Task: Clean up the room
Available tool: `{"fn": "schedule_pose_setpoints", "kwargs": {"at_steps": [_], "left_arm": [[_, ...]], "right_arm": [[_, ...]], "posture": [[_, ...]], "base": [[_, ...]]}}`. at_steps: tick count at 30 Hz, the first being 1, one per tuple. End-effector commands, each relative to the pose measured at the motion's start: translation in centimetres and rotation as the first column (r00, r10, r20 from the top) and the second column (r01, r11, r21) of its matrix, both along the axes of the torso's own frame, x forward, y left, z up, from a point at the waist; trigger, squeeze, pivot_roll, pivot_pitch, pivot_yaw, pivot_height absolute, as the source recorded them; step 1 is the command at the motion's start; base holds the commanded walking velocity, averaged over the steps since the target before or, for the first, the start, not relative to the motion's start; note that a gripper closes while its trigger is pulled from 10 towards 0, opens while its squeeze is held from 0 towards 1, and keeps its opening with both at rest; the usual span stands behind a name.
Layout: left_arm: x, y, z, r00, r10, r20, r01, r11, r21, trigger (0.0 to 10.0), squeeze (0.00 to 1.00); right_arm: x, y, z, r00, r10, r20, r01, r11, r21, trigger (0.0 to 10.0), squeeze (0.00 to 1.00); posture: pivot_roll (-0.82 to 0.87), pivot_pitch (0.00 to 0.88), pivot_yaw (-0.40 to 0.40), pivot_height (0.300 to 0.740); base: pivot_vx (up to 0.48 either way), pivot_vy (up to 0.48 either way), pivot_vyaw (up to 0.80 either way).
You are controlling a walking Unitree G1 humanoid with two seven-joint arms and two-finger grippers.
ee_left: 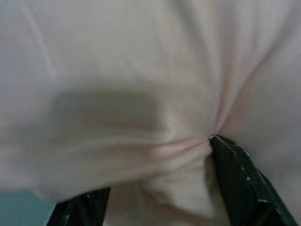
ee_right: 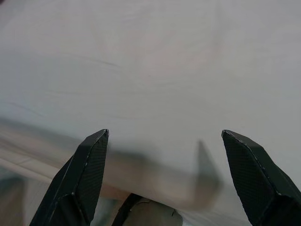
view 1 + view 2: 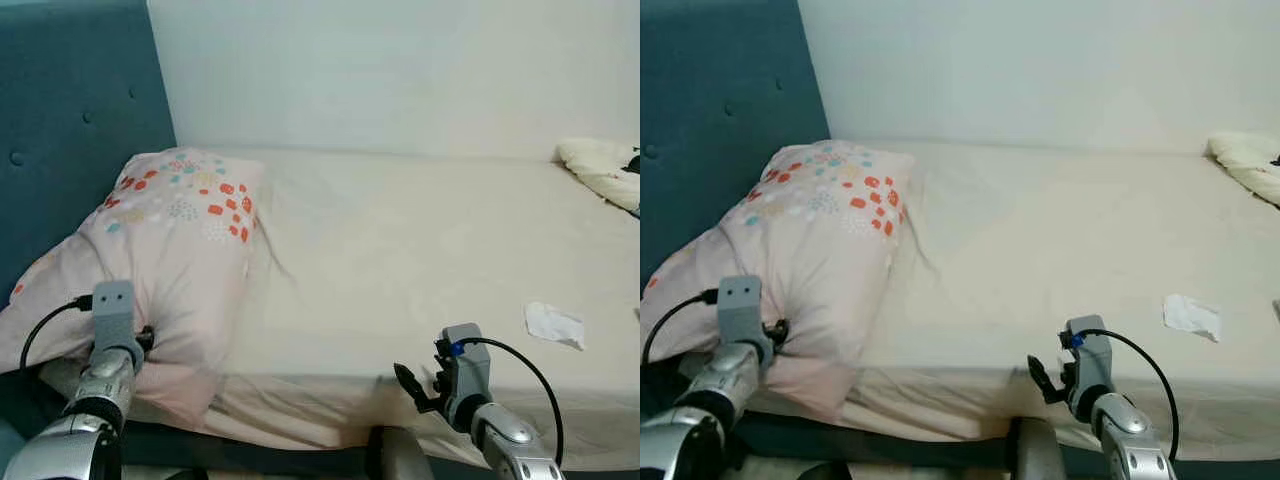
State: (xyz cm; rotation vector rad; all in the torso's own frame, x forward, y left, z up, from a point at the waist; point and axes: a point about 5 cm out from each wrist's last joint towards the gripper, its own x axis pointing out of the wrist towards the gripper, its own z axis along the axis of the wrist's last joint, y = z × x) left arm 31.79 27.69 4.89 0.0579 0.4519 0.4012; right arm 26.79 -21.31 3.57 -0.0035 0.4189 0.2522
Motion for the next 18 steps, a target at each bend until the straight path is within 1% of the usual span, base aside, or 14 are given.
{"fn": "schedule_pose_setpoints", "kwargs": {"at_steps": [1,2,3,4,5,7,8,9,12,14,15,16,17,18], "left_arm": [[-0.9,0.1,-1.1,0.998,0.023,-0.054,-0.023,1.000,-0.007,10.0,1.00],[-1.0,0.1,-1.3,0.998,0.030,-0.059,-0.031,0.999,-0.016,10.0,1.00],[-1.5,-0.3,-2.0,0.997,0.030,-0.070,-0.034,0.998,-0.049,10.0,1.00],[-1.5,-0.3,-2.0,0.997,0.030,-0.070,-0.034,0.998,-0.049,10.0,1.00],[-1.7,-0.6,-2.4,0.997,0.027,-0.068,-0.032,0.997,-0.072,10.0,1.00],[-1.7,-1.1,-2.6,0.999,0.009,-0.036,-0.014,0.991,-0.136,10.0,1.00],[-1.6,-1.3,-2.6,1.000,-0.008,-0.019,0.005,0.987,-0.160,10.0,0.43],[-1.6,-1.5,-2.5,1.000,-0.024,-0.003,0.023,0.985,-0.172,10.0,0.00],[-1.3,-1.4,-2.0,0.998,-0.037,0.042,0.044,0.983,-0.177,10.0,0.00],[-0.9,-0.3,-0.8,0.994,-0.013,0.106,0.026,0.992,-0.127,10.0,0.00],[-0.9,-0.1,-0.5,0.993,-0.006,0.120,0.020,0.994,-0.112,10.0,0.00],[-0.7,0.6,0.2,0.989,0.021,0.147,-0.010,0.997,-0.076,10.0,0.00],[-0.5,1.6,1.3,0.980,0.058,0.192,-0.054,0.998,-0.022,10.0,0.00],[-0.4,2.3,2.2,0.971,0.082,0.226,-0.087,0.996,0.013,10.0,0.00]], "right_arm": [[0.4,0.2,0.2,1.000,0.003,0.011,-0.003,1.000,0.003,10.0,0.00],[0.5,0.2,0.2,1.000,0.002,0.013,-0.002,1.000,0.004,10.0,0.00],[0.8,0.2,0.3,1.000,-0.003,0.020,0.003,1.000,0.007,10.0,0.00],[0.8,0.2,0.3,1.000,-0.003,0.020,0.003,1.000,0.007,10.0,0.00],[1.0,0.3,0.4,1.000,-0.006,0.025,0.006,1.000,0.011,10.0,0.00],[1.2,0.3,0.5,1.000,-0.008,0.028,0.008,1.000,0.013,10.0,0.00],[1.3,0.4,0.5,1.000,-0.009,0.029,0.009,1.000,0.014,10.0,0.00],[1.3,0.4,0.5,0.999,-0.011,0.031,0.011,1.000,0.016,10.0,0.00],[1.5,0.3,0.7,0.999,-0.026,0.047,0.025,0.999,0.029,10.0,0.00],[1.8,-0.1,1.0,0.997,-0.048,0.061,0.046,0.998,0.038,10.0,0.00],[1.8,-0.3,1.1,0.996,-0.058,0.069,0.055,0.998,0.040,10.0,0.00],[2.0,-0.5,1.2,0.995,-0.067,0.078,0.062,0.997,0.055,10.0,0.00],[2.2,-0.8,1.3,0.993,-0.091,0.080,0.087,0.995,0.055,10.0,0.00],[2.3,-1.1,1.3,0.991,-0.109,0.080,0.104,0.993,0.054,10.0,0.00]], "posture": [[-0.02,0.000,-0.023,0.346],[-0.02,0.000,-0.023,0.346],[-0.01,0.000,-0.020,0.346],[-0.01,0.000,-0.020,0.346],[-0.01,0.000,-0.020,0.346],[0.00,0.000,-0.018,0.346],[0.00,0.000,-0.018,0.346],[0.00,0.000,-0.017,0.346],[0.00,0.000,-0.015,0.346],[0.01,0.000,-0.015,0.346],[0.01,0.000,-0.015,0.346],[0.01,0.000,-0.015,0.346],[0.03,0.000,-0.011,0.351],[0.03,0.000,-0.011,0.356]], "base": [[0.000,0.000,0.00],[0.000,0.000,0.00],[0.000,0.000,0.00],[0.000,0.000,0.00],[0.000,0.000,0.00],[0.000,0.000,0.00],[0.000,0.000,0.00],[0.000,0.000,0.00],[0.000,0.000,0.00],[0.000,0.000,0.00],[0.000,0.000,0.00],[0.000,0.000,0.00],[0.000,0.000,0.00],[0.000,0.000,0.00]]}}
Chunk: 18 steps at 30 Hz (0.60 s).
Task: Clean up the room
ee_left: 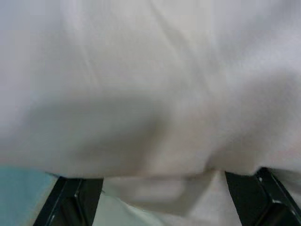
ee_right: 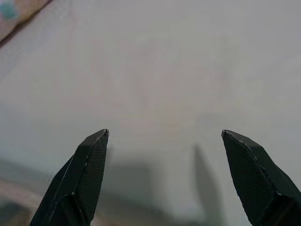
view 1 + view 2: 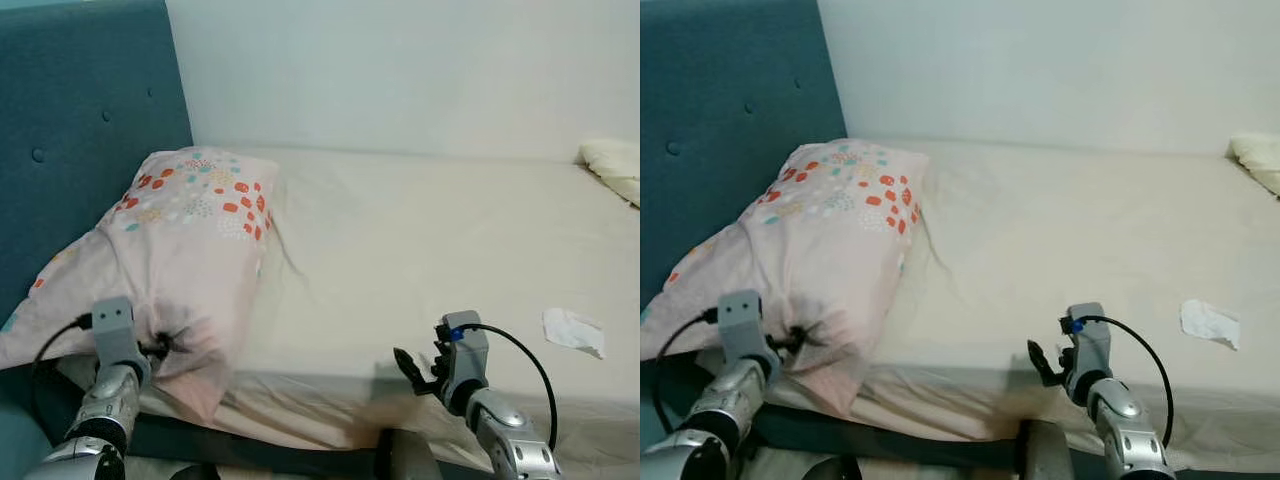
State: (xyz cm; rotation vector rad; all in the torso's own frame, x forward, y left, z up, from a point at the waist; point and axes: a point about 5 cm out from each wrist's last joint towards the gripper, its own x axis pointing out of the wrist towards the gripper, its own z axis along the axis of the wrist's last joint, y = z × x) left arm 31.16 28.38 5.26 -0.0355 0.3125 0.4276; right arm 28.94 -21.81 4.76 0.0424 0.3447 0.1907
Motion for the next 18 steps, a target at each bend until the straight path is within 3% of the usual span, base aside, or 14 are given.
{"fn": "schedule_pose_setpoints", "kwargs": {"at_steps": [1,6,8,10,14,16,17,18], "left_arm": [[0.4,2.2,2.7,0.991,0.079,0.106,-0.091,0.989,0.117,10.0,0.00],[1.1,3.1,6.8,0.949,0.124,0.291,-0.182,0.966,0.182,10.0,0.00],[1.2,2.9,7.7,0.937,0.115,0.330,-0.187,0.963,0.195,10.0,0.00],[1.4,1.7,9.3,0.923,0.052,0.381,-0.157,0.956,0.249,10.0,0.00],[1.2,1.1,8.8,0.934,0.024,0.356,-0.126,0.955,0.268,10.0,0.00],[0.9,0.6,7.7,0.950,0.006,0.312,-0.095,0.958,0.270,10.0,0.00],[0.1,-0.3,5.2,0.975,-0.036,0.221,-0.024,0.965,0.262,10.0,0.00],[0.1,-0.3,5.2,0.975,-0.036,0.221,-0.024,0.965,0.262,10.0,0.00]], "right_arm": [[0.3,-0.8,0.1,0.999,-0.046,0.012,0.046,0.999,0.010,10.0,0.00],[0.6,-0.9,0.3,0.998,-0.063,0.021,0.063,0.998,0.022,10.0,0.00],[0.7,-0.9,0.3,0.998,-0.064,0.025,0.063,0.998,0.028,10.0,0.00],[0.8,-0.8,0.2,0.998,-0.052,0.018,0.052,0.998,0.033,10.0,0.00],[0.9,-0.6,0.2,0.999,-0.047,0.017,0.047,0.998,0.032,10.0,0.00],[1.0,-0.6,0.2,0.999,-0.047,0.017,0.046,0.998,0.032,10.0,0.00],[1.2,-0.6,0.3,0.999,-0.047,0.019,0.047,0.998,0.030,10.0,0.00],[1.2,-0.6,0.3,0.999,-0.047,0.019,0.047,0.998,0.030,10.0,0.00]], "posture": [[0.03,0.000,-0.011,0.360],[0.04,0.000,-0.005,0.379],[0.04,0.000,-0.006,0.384],[0.05,0.000,-0.009,0.398],[0.06,0.000,-0.008,0.407],[0.07,0.000,-0.007,0.412],[0.07,0.000,-0.006,0.417],[0.07,0.000,-0.006,0.417]], "base": [[0.000,0.000,0.00],[0.000,0.000,0.00],[0.000,0.000,0.00],[0.000,0.000,0.00],[0.000,0.000,0.00],[0.000,0.000,0.00],[0.000,0.000,0.00],[0.000,0.000,0.00]]}}
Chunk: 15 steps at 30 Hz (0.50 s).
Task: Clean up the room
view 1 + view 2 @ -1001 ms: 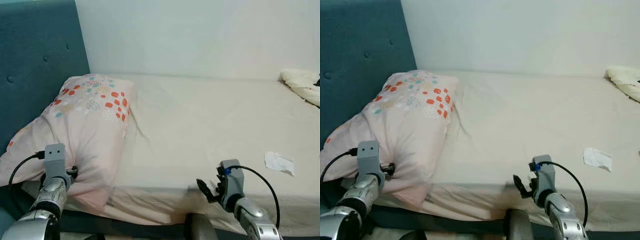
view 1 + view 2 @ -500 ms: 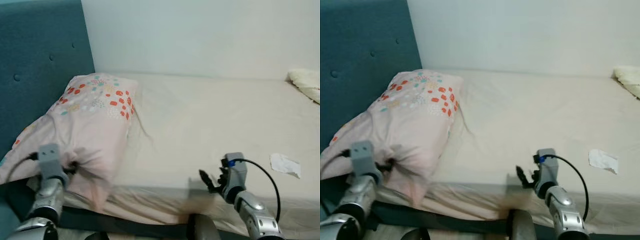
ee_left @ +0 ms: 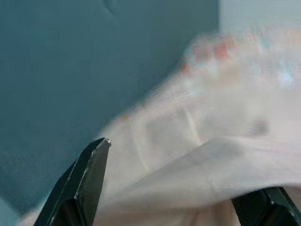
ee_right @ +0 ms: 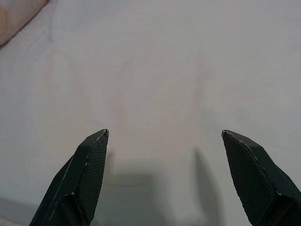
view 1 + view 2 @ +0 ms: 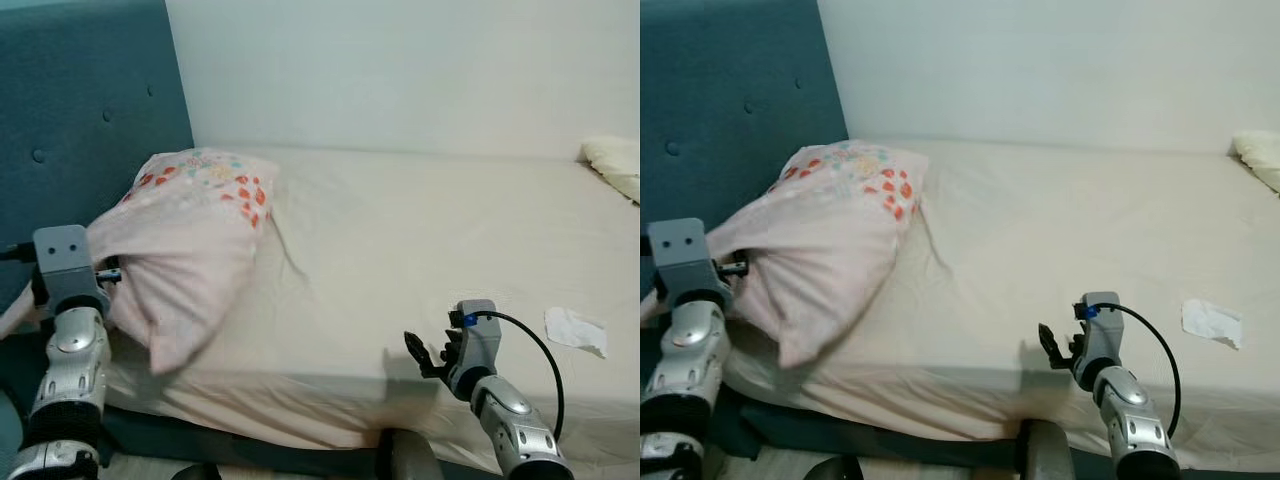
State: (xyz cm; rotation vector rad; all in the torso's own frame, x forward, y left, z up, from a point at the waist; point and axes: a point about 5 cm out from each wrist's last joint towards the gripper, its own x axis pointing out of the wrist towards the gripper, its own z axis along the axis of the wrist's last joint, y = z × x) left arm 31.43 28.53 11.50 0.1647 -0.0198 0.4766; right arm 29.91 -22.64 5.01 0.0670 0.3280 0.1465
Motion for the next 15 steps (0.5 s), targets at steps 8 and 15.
{"fn": "schedule_pose_setpoints", "kwargs": {"at_steps": [8,15], "left_arm": [[-5.6,-2.4,-9.3,0.917,-0.111,-0.383,0.099,0.994,-0.052,10.0,0.00],[-3.9,0.8,-4.5,0.951,0.006,-0.309,0.023,0.996,0.088,10.0,0.00]], "right_arm": [[0.4,-0.1,-0.1,1.000,-0.006,0.003,0.006,1.000,0.001,10.0,0.00],[0.6,-0.4,0.0,1.000,-0.019,0.009,0.019,1.000,-0.001,10.0,0.00]], "posture": [[0.07,0.000,-0.004,0.445],[0.08,0.000,-0.006,0.473]], "base": [[0.000,0.000,0.00],[0.000,0.000,0.00]]}}
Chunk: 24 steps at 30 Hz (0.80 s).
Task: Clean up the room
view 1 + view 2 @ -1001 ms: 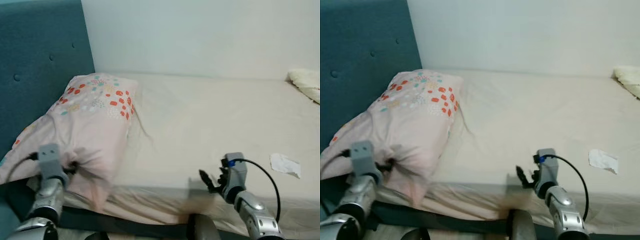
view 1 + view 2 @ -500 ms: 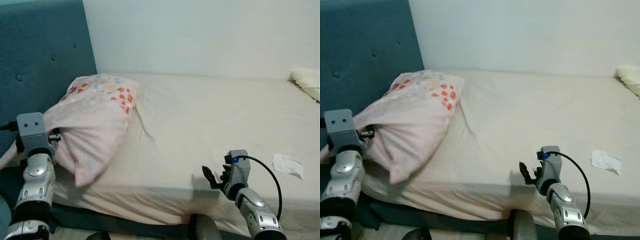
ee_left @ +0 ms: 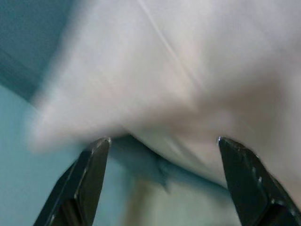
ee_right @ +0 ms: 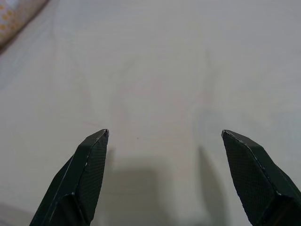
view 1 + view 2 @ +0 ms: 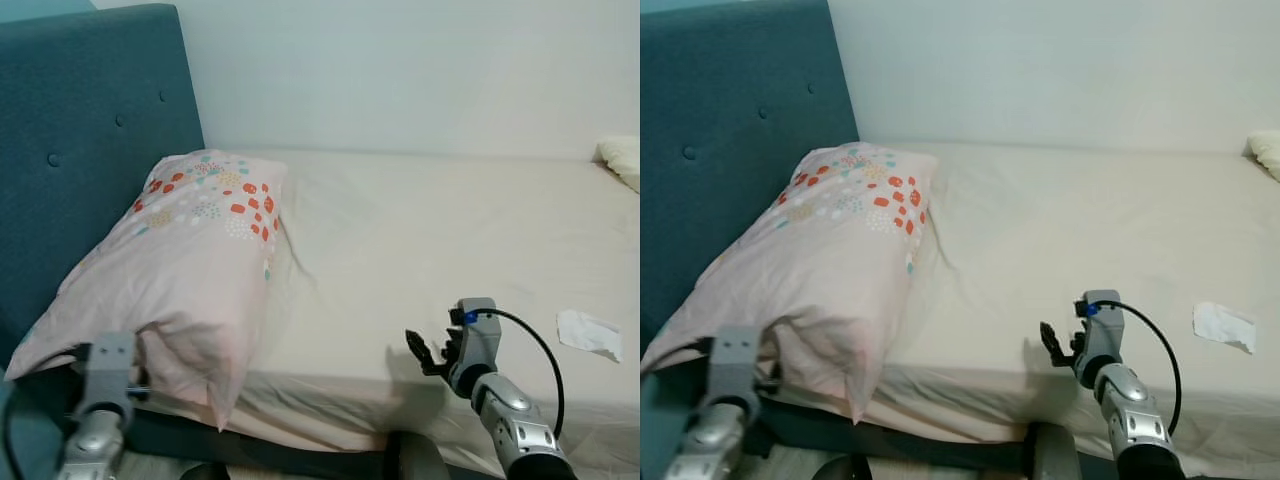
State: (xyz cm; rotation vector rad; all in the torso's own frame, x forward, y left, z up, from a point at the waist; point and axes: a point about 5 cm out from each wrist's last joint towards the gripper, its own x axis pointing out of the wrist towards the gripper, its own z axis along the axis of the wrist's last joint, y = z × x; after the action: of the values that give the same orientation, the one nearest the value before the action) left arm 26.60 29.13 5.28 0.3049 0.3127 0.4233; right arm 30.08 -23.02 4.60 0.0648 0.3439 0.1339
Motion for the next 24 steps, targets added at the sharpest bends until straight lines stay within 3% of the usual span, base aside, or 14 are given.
{"fn": "schedule_pose_setpoints", "kwargs": {"at_steps": [1,2,4,5,6,7,9,13,14,15,18,22,23,24], "left_arm": [[1.8,0.4,3.7,0.993,-0.002,0.115,-0.004,0.998,0.055,10.0,0.00],[2.2,0.5,5.2,0.987,-0.009,0.163,-0.003,0.998,0.070,10.0,0.00],[2.2,0.5,5.2,0.987,-0.009,0.163,-0.003,0.998,0.070,10.0,0.00],[3.2,0.2,7.7,0.963,-0.032,0.268,0.015,0.998,0.067,10.0,0.00],[5.0,-1.3,11.7,0.896,-0.096,0.434,0.097,0.995,0.021,10.0,0.00],[5.0,-1.3,11.7,0.896,-0.096,0.434,0.097,0.995,0.021,10.0,0.00],[6.1,-3.0,13.1,0.856,-0.121,0.503,0.184,0.980,-0.078,10.0,0.00],[6.8,-4.8,13.0,0.836,-0.145,0.529,0.256,0.956,-0.144,10.0,0.00],[7.6,-7.5,11.4,0.847,-0.173,0.502,0.336,0.906,-0.256,10.0,0.00],[7.6,-7.5,11.4,0.847,-0.173,0.502,0.336,0.906,-0.256,10.0,0.00],[8.0,-11.5,8.9,0.848,-0.292,0.442,0.445,0.846,-0.295,10.0,0.00],[7.9,-12.0,8.1,0.855,-0.292,0.428,0.447,0.834,-0.324,10.0,0.00],[7.7,-12.3,7.2,0.868,-0.276,0.414,0.439,0.815,-0.378,10.0,0.00],[7.3,-12.6,5.8,0.882,-0.246,0.402,0.432,0.762,-0.482,10.0,0.00]], "right_arm": [[0.5,-0.1,0.6,0.999,-0.015,0.031,0.015,1.000,0.003,10.0,0.00],[0.6,-0.2,0.7,0.999,-0.021,0.035,0.021,1.000,0.002,10.0,0.00],[0.6,-0.2,0.7,0.999,-0.021,0.035,0.021,1.000,0.002,10.0,0.00],[0.6,-0.4,0.7,0.999,-0.031,0.039,0.031,1.000,0.004,10.0,0.00],[0.6,-0.7,0.7,0.998,-0.049,0.040,0.049,0.999,0.006,10.0,0.00],[0.6,-0.7,0.7,0.998,-0.049,0.040,0.049,0.999,0.006,10.0,0.00],[0.6,-0.6,0.6,0.998,-0.053,0.037,0.053,0.999,0.007,10.0,0.00],[0.6,-0.4,0.4,0.998,-0.050,0.035,0.050,0.999,0.010,10.0,0.00],[0.6,0.3,0.3,0.999,-0.035,0.033,0.034,0.999,0.016,10.0,0.00],[0.6,0.3,0.3,0.999,-0.035,0.033,0.034,0.999,0.016,10.0,0.00],[0.7,1.3,0.1,0.999,-0.011,0.033,0.010,1.000,0.026,10.0,0.00],[0.7,1.5,0.0,0.999,-0.003,0.033,0.002,1.000,0.025,10.0,0.00],[0.8,1.7,0.0,0.999,0.001,0.033,-0.002,1.000,0.026,10.0,0.00],[0.8,1.9,-0.1,0.999,0.007,0.033,-0.008,1.000,0.027,10.0,0.00]], "posture": [[0.08,0.000,-0.006,0.478],[0.08,0.000,-0.006,0.482],[0.08,0.000,-0.006,0.482],[0.08,0.000,-0.004,0.487],[0.08,0.000,-0.007,0.496],[0.08,0.000,-0.007,0.496],[0.08,0.000,-0.006,0.506],[0.07,0.000,-0.007,0.515],[0.07,0.000,-0.010,0.525],[0.07,0.000,-0.010,0.525],[0.07,0.000,-0.012,0.543],[0.06,0.000,-0.009,0.548],[0.05,0.000,-0.008,0.553],[0.06,0.000,-0.013,0.562]], "base": [[0.000,0.000,0.00],[0.000,0.000,0.00],[0.000,0.000,0.00],[0.000,0.000,0.00],[0.000,0.000,0.00],[0.000,0.000,0.00],[0.000,0.000,0.00],[0.000,0.000,0.00],[0.000,0.000,0.00],[0.000,0.000,0.00],[0.000,0.000,0.00],[0.000,0.000,0.00],[0.000,0.000,0.00],[0.000,0.000,0.00]]}}
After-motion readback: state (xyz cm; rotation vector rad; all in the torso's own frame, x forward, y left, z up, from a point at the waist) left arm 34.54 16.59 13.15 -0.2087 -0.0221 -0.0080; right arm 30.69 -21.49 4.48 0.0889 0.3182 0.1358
